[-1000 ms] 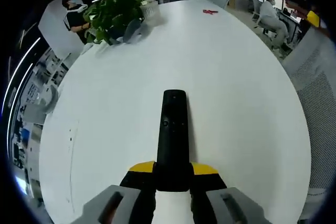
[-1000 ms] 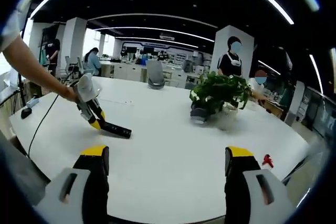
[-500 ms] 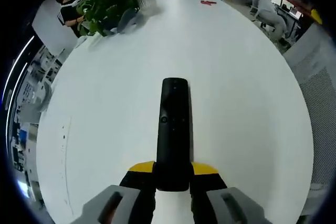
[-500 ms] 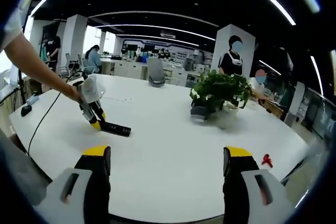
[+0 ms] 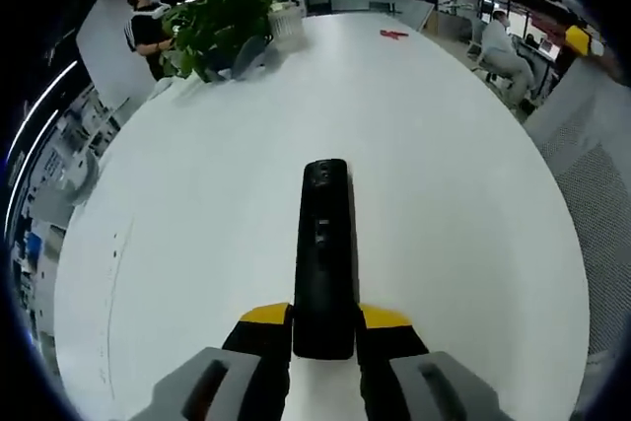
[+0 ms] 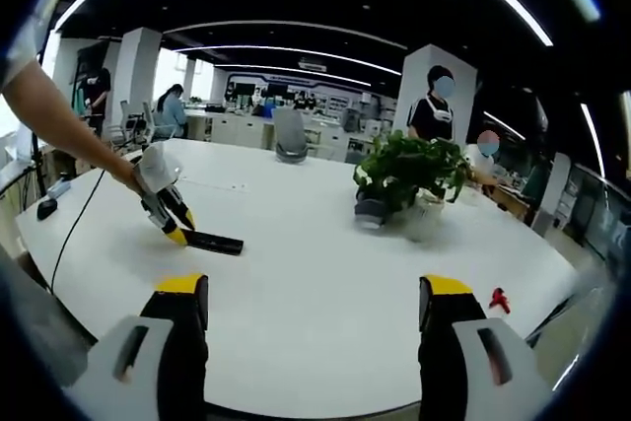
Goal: Press the specified remote control buttons in sequence, fully releasing each button before pressing the next.
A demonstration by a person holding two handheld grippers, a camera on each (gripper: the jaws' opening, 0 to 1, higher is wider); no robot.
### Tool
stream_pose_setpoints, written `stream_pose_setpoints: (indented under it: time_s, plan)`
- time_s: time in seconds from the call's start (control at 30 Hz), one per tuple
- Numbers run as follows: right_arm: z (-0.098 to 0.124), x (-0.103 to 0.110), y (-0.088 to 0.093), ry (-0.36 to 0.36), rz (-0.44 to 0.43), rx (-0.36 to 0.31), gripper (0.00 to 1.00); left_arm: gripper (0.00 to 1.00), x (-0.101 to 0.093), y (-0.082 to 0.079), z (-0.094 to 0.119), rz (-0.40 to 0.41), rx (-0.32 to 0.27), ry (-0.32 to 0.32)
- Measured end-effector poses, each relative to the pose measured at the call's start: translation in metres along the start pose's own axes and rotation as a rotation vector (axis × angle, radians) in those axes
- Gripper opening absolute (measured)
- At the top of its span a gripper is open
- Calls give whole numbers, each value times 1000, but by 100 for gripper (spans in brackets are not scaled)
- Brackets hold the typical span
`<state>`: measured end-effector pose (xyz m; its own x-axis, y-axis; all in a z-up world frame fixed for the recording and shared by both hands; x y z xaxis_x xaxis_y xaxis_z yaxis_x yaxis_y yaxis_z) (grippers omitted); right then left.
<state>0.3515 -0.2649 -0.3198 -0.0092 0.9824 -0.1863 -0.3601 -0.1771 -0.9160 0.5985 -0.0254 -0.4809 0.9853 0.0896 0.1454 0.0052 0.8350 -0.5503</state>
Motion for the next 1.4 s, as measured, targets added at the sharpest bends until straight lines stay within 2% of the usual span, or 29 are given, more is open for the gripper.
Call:
stream_pose_setpoints:
  time_s: [0.07, 0.17, 0.27, 0.37, 0.43, 0.53, 0.57, 0.6, 0.73, 0.83, 0.87, 0.97, 1.0, 1.13, 1.2, 1.37, 1.4]
  plan:
    - [0, 0, 0, -1, 1, 0, 91, 28, -1, -1, 1, 12, 6, -11]
    - [0, 0, -1, -1, -5, -5, 91, 43, 1, 0, 2, 56, 19, -27]
    - [1, 0, -2, 0, -8, -13, 91, 50, 3, 4, 5, 103, 37, -43]
    - [2, -2, -3, 8, -16, -21, 90, 57, -4, 5, 13, 154, 5, -59]
    - [3, -3, -3, 9, -20, -26, 90, 62, -5, 1, 20, 184, -34, -92]
    - [3, -3, -5, 11, -24, -36, 91, 71, -10, -12, 40, 214, -155, -152]
    - [4, -3, -5, 12, -26, -38, 91, 73, -17, -15, 49, 233, -184, -159]
    - [4, -4, -4, 14, -33, -37, 91, 75, -21, -14, 53, 229, -174, -155]
    - [4, -6, -2, 23, -49, -21, 93, 81, -41, -16, 74, 251, -236, -178]
    - [4, -7, -3, 26, -59, -27, 96, 84, -56, -21, 93, 353, -316, -185]
    - [4, -7, -2, 31, -56, -26, 97, 86, -62, -25, 102, 378, -364, -188]
    - [4, -9, -4, 42, -44, -37, 100, 92, -75, -31, 125, 401, -436, -221]
    - [4, -8, -4, 39, -45, -38, 100, 93, -79, -32, 135, 404, -467, -246]
    - [2, -4, -2, 17, -32, -23, 100, 95, -88, -30, 159, 428, -512, -310]
    - [2, -4, -3, 16, -31, -24, 100, 98, -93, -29, 174, 466, -546, -351]
    - [3, -7, -3, 31, -45, -28, 100, 100, -114, -34, 214, 517, -640, -469]
    - [3, -7, -3, 31, -44, -30, 100, 100, -120, -33, 223, 553, -660, -496]
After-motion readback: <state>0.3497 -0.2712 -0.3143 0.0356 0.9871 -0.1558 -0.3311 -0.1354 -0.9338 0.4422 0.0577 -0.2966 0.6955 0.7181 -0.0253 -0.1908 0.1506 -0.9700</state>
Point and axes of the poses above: the point that each gripper's makers call its tool centre point, and the gripper's own axes: z roughly backward along the fingers, x roughly to its left, y roughly out of its underside, the point moved 4 cm from there along z, roughly backward along the fingers
